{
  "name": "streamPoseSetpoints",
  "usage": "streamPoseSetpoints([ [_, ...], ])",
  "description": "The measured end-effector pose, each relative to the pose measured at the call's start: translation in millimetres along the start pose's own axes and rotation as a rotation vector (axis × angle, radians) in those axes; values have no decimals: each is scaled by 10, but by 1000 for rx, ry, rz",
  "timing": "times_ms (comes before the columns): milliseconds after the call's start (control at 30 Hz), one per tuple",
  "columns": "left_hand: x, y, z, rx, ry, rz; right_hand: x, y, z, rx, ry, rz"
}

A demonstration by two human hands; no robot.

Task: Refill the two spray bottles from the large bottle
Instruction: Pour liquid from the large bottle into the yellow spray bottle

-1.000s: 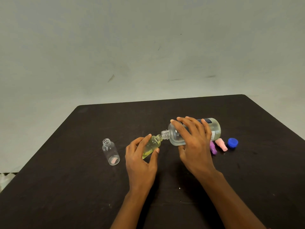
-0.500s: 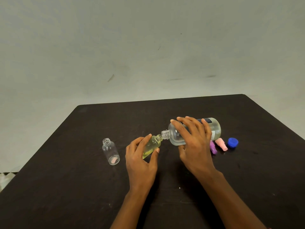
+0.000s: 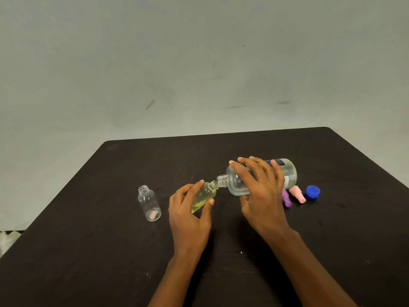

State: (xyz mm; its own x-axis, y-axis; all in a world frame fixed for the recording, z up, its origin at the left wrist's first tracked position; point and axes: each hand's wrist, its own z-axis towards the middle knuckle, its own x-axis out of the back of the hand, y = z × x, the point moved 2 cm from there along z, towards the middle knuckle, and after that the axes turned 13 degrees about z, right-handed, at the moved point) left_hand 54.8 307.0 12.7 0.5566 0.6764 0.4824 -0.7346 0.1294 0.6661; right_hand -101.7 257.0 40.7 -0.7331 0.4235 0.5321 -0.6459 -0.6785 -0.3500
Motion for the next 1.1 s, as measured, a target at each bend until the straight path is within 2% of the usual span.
streamPoseSetpoints([
  [1100,-12,-9,5,8,5,-6,-4,7,7,6,-2,-2],
])
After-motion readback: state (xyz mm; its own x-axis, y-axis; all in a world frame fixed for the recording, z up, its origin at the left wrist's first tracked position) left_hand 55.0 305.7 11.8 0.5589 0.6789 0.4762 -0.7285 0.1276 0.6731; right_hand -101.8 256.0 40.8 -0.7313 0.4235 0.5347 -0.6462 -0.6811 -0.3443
